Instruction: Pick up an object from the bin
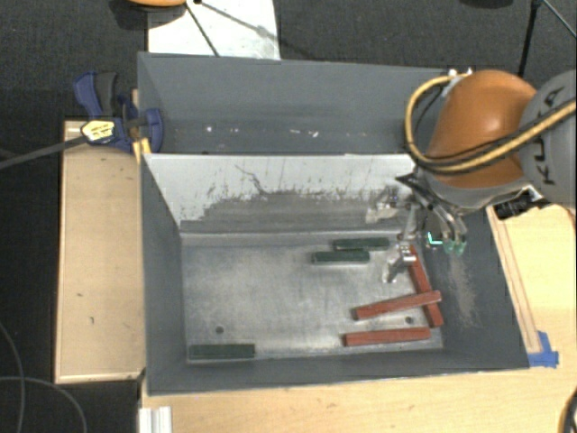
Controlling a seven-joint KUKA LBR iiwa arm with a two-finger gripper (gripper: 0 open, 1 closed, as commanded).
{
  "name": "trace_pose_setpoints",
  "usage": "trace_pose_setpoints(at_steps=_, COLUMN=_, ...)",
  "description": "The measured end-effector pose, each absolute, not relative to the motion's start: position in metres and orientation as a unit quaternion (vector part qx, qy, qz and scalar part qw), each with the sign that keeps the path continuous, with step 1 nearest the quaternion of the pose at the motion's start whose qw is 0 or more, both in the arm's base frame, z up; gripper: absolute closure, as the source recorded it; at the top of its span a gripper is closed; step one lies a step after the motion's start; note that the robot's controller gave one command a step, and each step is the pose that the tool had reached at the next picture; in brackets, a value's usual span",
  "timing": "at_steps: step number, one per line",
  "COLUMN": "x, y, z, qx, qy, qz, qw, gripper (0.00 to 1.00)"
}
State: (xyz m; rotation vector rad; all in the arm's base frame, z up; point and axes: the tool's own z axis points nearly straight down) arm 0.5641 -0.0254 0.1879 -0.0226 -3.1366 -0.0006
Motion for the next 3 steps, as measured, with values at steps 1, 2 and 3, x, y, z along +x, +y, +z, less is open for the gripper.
trace_pose_setpoints(at_steps=1, x=0.566, y=-0.025, z=0.192, qx=-0.007, qy=-1.0, qz=0.0, qw=-0.002, gripper=0.0)
trace_pose_setpoints(at_steps=2, x=0.582, y=-0.019, z=0.128, qx=-0.052, qy=-0.999, qz=-0.001, qw=-0.003, gripper=0.0)
trace_pose_setpoints(at_steps=3, x=0.585, y=-0.02, z=0.094, qx=-0.074, qy=-0.997, qz=0.0, qw=0.002, gripper=0.0)
